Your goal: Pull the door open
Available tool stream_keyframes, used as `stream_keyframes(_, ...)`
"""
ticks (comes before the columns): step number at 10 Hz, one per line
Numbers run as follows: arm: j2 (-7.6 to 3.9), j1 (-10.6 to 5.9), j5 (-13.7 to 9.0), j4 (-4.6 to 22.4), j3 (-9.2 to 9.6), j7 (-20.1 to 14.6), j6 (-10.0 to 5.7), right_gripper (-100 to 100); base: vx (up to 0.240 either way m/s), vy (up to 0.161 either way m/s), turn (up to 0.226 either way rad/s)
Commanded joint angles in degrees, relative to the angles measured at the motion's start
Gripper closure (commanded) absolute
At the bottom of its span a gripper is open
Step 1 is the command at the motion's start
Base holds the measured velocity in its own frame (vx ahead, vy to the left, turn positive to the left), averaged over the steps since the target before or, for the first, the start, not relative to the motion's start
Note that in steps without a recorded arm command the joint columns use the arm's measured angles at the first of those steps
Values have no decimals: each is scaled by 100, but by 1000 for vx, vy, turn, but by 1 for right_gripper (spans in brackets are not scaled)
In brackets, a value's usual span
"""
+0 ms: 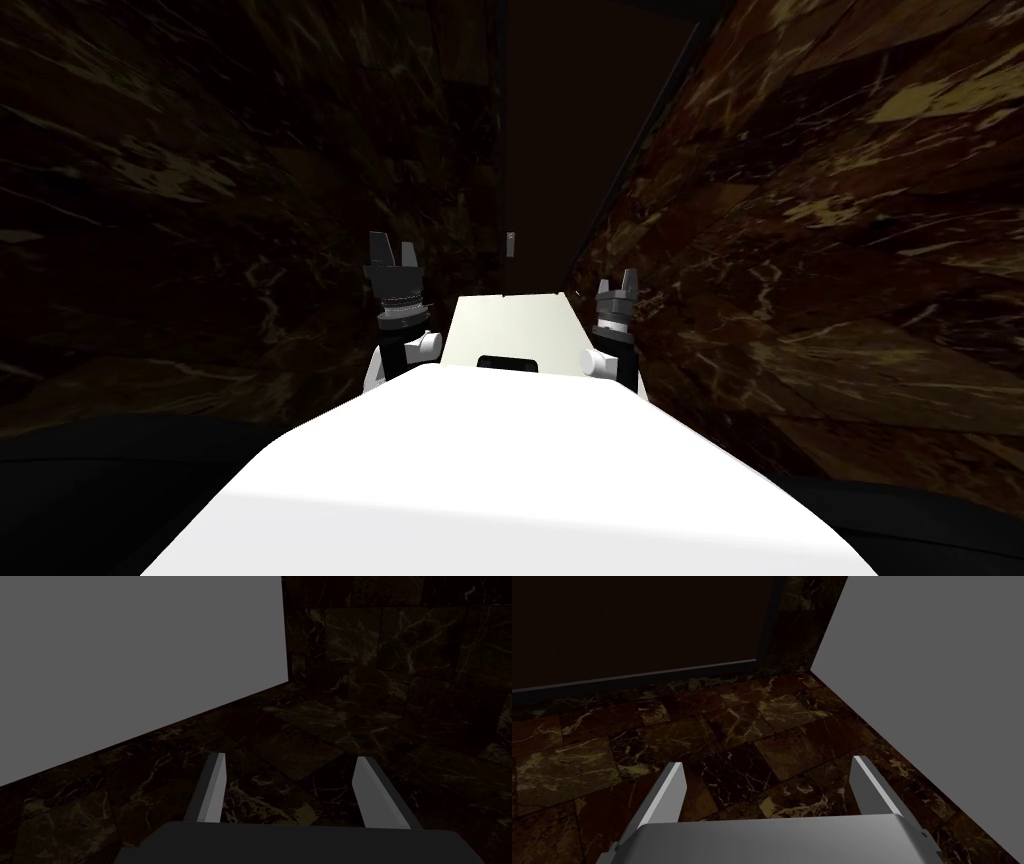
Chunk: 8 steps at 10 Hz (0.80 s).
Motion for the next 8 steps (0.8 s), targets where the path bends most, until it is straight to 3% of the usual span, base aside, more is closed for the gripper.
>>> stream_keyframes(1,-34,-24,-39,92,13,235,6,-100,97,35,45)
stream_keyframes(8,-186,-91,-225,482,85,1279,38,-100,100,36,45)
